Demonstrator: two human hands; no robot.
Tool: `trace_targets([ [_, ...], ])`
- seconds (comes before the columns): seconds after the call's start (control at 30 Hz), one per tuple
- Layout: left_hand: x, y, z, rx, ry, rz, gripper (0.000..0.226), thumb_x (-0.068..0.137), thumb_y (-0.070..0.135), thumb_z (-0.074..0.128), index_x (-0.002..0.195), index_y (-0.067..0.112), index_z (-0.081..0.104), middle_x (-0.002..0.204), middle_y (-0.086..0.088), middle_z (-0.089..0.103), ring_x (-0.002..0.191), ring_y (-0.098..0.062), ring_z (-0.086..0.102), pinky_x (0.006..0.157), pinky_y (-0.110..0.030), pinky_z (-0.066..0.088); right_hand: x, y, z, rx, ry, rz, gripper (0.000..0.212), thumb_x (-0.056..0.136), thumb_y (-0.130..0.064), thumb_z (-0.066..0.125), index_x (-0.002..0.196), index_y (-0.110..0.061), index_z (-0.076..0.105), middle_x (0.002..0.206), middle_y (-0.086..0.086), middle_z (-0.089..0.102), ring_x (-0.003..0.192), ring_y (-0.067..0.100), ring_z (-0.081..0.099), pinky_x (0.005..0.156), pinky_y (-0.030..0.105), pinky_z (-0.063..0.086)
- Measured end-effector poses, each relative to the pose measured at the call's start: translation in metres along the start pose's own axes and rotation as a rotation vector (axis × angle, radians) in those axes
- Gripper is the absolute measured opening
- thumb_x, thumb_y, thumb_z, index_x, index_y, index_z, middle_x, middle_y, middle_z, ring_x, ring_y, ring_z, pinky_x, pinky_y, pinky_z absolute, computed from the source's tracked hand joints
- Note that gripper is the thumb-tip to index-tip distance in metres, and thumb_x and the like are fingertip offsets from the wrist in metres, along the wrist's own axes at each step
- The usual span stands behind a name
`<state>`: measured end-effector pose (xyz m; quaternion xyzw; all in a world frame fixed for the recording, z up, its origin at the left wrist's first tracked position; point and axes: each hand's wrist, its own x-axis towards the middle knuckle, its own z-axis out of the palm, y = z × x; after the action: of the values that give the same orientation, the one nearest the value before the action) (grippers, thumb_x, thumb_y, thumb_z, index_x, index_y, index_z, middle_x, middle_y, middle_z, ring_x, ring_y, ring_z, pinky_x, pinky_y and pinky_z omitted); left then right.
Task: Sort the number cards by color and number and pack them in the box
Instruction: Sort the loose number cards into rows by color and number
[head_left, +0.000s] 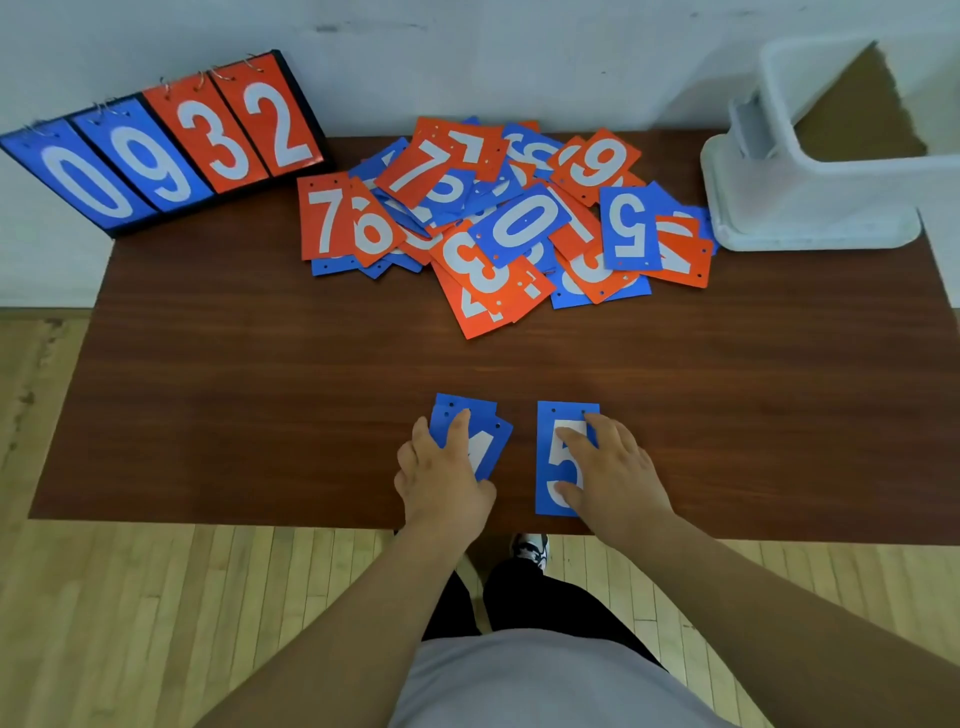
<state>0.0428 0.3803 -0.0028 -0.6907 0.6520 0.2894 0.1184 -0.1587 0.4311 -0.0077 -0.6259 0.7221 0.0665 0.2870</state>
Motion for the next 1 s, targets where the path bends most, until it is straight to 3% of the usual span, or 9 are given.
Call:
trace_targets([
  [0.17, 0.009, 0.01, -0.007, 0.061, -0.028, -0.02, 0.104, 0.083, 0.06, 0.071, 0.155, 0.05, -0.003, 0.166, -0.007, -0.006, 0.149, -0.037, 0.011, 0.112, -0.054, 0.032, 0.007, 0.001, 0.0, -0.012, -0.03, -0.017, 0.082, 0.095, -0.059, 0.056, 0.16, -0.038, 0.011, 0.169, 0.002, -0.01, 0.156, 0.028, -0.008, 0.124, 0.044, 0.018],
  [0.27, 0.022, 0.012, -0.016, 0.093, -0.052, -0.016, 0.108, 0.08, 0.061, 0.074, 0.153, 0.055, -0.006, 0.165, -0.003, -0.013, 0.146, -0.038, 0.014, 0.106, -0.053, 0.038, 0.015, 0.002, -0.004, -0.022, -0.051, -0.041, 0.088, 0.093, -0.061, 0.056, 0.161, -0.038, 0.005, 0.17, 0.001, -0.013, 0.156, 0.028, -0.012, 0.125, 0.046, 0.014],
  [0.53, 0.035, 0.008, -0.021, 0.076, -0.031, -0.004, 0.081, 0.085, 0.056, 0.073, 0.148, 0.041, 0.024, 0.153, -0.006, 0.012, 0.132, -0.035, 0.028, 0.095, -0.046, 0.053, 0.017, -0.001, -0.008, -0.029, -0.096, -0.081, 0.086, 0.093, -0.058, 0.059, 0.16, -0.037, 0.009, 0.17, -0.003, -0.003, 0.156, 0.031, -0.008, 0.124, 0.048, 0.015],
  [0.73, 0.03, -0.001, -0.017, 0.102, 0.023, 0.036, 0.074, 0.083, 0.066, 0.068, 0.139, 0.033, 0.031, 0.146, -0.007, 0.021, 0.13, -0.032, 0.032, 0.096, -0.045, 0.051, 0.016, -0.006, -0.009, -0.032, -0.091, -0.085, 0.083, 0.092, -0.054, 0.062, 0.159, -0.037, 0.017, 0.169, -0.005, 0.006, 0.156, 0.031, -0.001, 0.123, 0.049, 0.019],
  [1.0, 0.039, -0.017, -0.026, 0.105, 0.068, 0.121, 0.076, 0.086, 0.074, 0.056, 0.146, 0.033, 0.03, 0.147, -0.007, 0.026, 0.132, -0.028, 0.034, 0.101, -0.043, 0.046, 0.033, -0.014, -0.029, 0.045, -0.007, -0.027, 0.075, 0.091, -0.052, 0.065, 0.155, -0.033, 0.032, 0.162, -0.002, 0.025, 0.15, 0.024, 0.018, 0.121, 0.044, 0.029],
])
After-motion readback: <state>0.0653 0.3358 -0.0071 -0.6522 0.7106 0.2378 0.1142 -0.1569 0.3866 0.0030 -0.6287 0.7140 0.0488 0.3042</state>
